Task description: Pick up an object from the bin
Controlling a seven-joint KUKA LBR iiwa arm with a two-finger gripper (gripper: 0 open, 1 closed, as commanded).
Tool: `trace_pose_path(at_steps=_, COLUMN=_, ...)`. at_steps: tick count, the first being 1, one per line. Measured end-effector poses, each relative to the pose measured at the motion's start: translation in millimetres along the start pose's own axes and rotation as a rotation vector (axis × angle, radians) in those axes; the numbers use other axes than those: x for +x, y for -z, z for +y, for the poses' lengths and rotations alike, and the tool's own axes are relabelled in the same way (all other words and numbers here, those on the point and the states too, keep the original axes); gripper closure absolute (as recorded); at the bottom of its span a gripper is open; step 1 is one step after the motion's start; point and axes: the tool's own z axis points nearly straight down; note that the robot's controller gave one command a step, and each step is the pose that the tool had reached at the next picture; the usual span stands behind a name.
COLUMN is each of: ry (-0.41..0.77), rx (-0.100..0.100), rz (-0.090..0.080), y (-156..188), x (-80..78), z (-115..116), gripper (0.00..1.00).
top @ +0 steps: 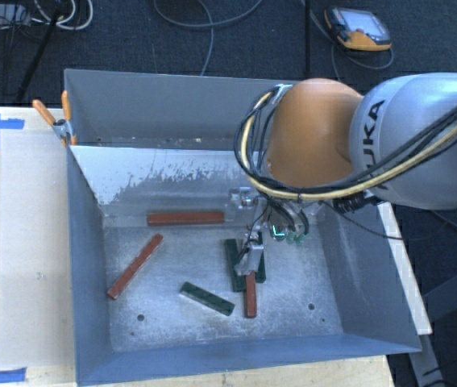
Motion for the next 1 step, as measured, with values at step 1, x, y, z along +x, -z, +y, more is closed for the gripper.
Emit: trace_pose_path(at_steps=1, ry=-0.186, rx=0.000, rz=0.002, y=-123.7, x=46.4, z=35.0, gripper=0.00)
